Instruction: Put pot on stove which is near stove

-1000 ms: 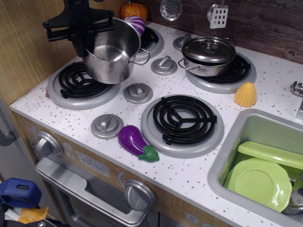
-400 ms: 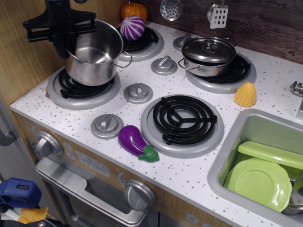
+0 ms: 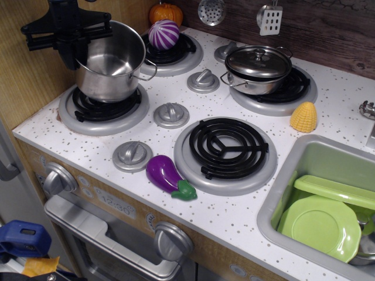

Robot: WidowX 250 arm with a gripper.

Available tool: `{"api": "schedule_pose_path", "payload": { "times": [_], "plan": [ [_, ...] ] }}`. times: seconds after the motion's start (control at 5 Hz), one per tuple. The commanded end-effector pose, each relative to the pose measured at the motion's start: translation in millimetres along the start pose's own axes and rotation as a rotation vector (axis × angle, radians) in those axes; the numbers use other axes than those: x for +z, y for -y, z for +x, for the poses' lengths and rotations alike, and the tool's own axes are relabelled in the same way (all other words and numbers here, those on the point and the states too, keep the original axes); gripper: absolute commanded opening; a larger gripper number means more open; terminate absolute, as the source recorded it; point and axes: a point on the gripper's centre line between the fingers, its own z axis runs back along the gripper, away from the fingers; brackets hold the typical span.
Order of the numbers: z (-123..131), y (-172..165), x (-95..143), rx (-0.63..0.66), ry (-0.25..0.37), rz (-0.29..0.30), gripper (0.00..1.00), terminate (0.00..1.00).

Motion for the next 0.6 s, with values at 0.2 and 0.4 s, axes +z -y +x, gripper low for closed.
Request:
{"api": "schedule_pose_path", "payload": {
  "times": [0.2,0.4],
  "plan": [
    [7.3,-5.2,5.6,-0.001,0.022,-0.012,1.0,0.0],
    [7.3,-5.2,5.6,-0.001,0.022,-0.012,1.0,1.0]
  ]
}}
